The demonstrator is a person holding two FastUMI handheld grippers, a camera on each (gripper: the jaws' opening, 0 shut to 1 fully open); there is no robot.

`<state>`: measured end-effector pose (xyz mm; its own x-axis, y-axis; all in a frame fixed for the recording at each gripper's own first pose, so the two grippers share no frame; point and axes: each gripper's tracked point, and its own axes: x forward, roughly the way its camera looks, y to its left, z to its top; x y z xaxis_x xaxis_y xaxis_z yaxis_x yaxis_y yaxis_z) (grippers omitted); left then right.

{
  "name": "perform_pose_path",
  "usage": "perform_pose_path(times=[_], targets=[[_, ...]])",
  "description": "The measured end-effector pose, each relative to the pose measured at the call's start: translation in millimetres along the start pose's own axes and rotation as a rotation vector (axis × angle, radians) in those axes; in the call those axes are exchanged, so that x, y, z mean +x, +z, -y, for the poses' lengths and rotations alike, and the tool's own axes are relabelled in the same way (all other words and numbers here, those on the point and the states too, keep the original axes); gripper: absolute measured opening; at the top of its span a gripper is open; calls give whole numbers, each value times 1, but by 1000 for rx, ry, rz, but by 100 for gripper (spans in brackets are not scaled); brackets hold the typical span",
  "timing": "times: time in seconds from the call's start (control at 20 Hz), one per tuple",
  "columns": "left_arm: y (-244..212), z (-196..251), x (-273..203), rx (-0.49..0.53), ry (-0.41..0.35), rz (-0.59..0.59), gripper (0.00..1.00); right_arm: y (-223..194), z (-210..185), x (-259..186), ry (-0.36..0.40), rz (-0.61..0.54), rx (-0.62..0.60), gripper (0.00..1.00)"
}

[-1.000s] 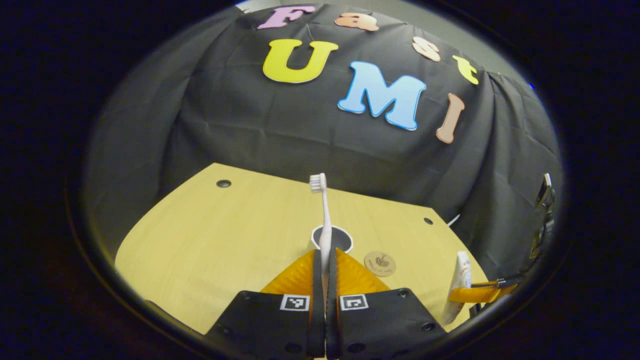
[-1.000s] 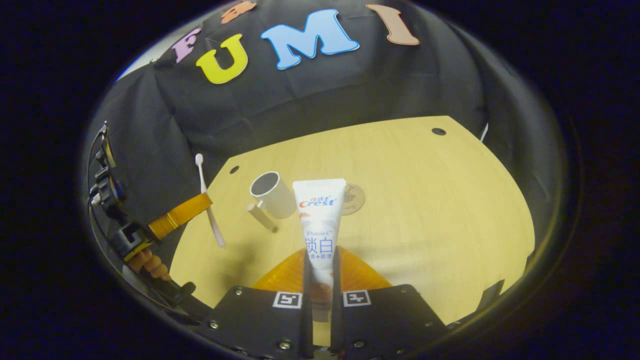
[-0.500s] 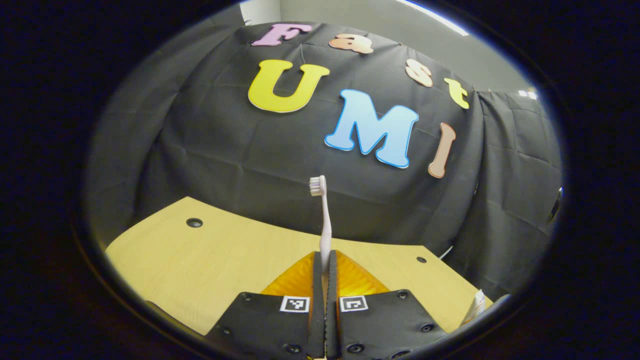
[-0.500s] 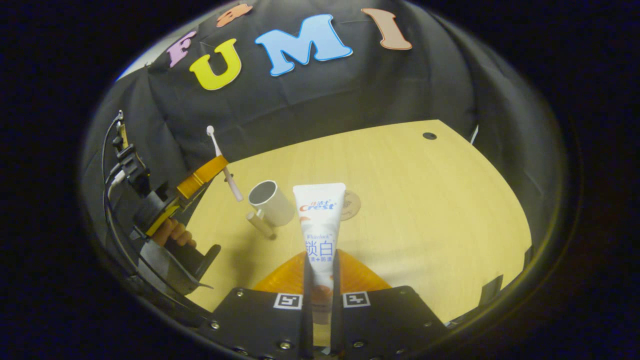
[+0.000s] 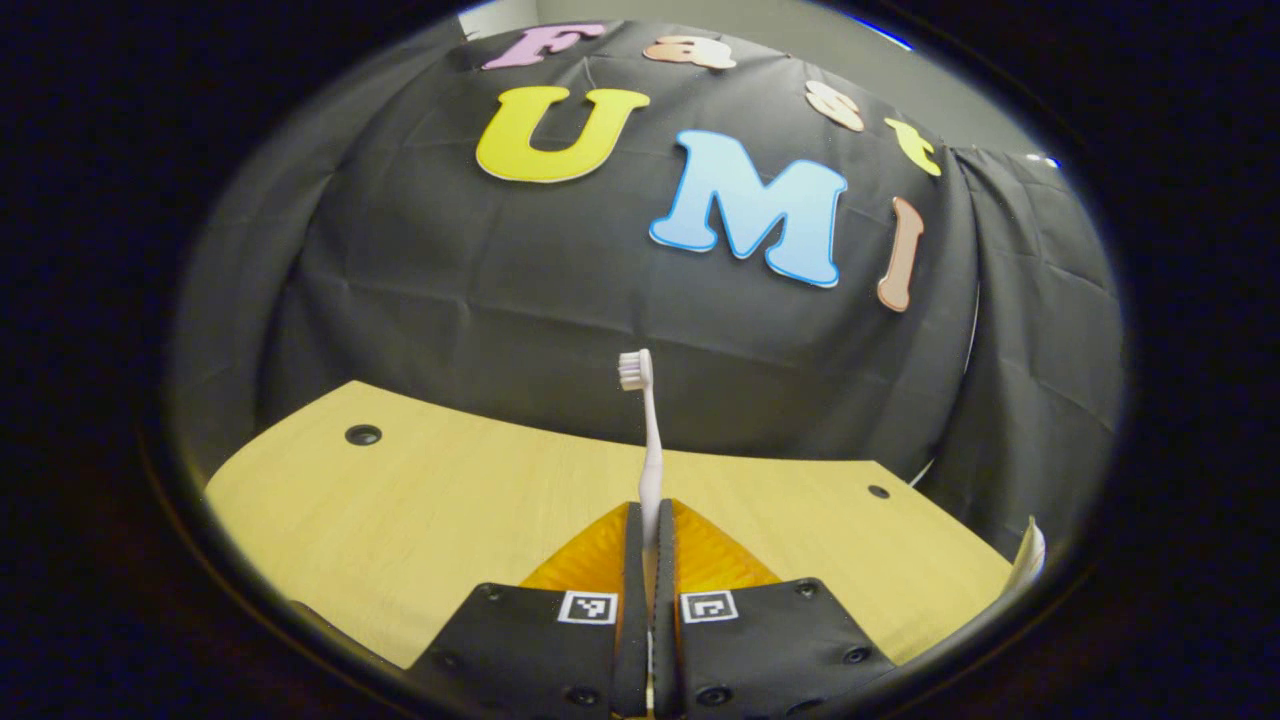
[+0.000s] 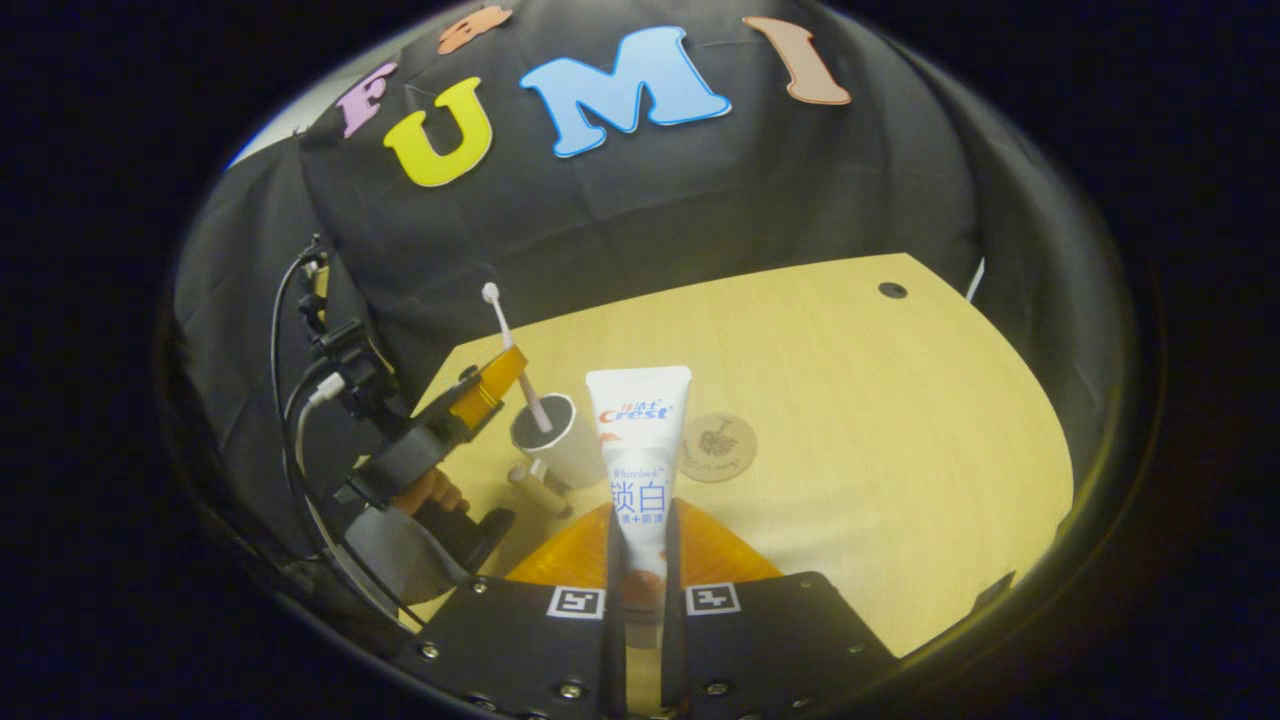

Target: Put the toothbrush and toothpaste on the desktop into the cup, then pick up the cup and place it on the coaster on the desktop.

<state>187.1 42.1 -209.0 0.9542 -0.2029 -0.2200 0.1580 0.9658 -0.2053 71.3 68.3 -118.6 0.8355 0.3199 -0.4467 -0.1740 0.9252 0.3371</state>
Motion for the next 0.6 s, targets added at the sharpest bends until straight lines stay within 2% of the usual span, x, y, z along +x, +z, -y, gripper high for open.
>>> perform_pose_path(times=[0.25, 0.35, 0.4, 0.6], targets=[[-22, 4, -5, -15, -42, -68, 14, 41, -22, 20, 53, 70, -45, 15], [-23, 3, -10, -24, -45, -87, 34, 56, -31, 29, 73, 97, -78, 14], [-26, 1, -14, -29, -34, -93, 34, 64, -36, 35, 84, 113, -93, 15], [-20, -2, -38, -56, -31, -110, 76, 82, -62, 56, 140, 151, -131, 15]])
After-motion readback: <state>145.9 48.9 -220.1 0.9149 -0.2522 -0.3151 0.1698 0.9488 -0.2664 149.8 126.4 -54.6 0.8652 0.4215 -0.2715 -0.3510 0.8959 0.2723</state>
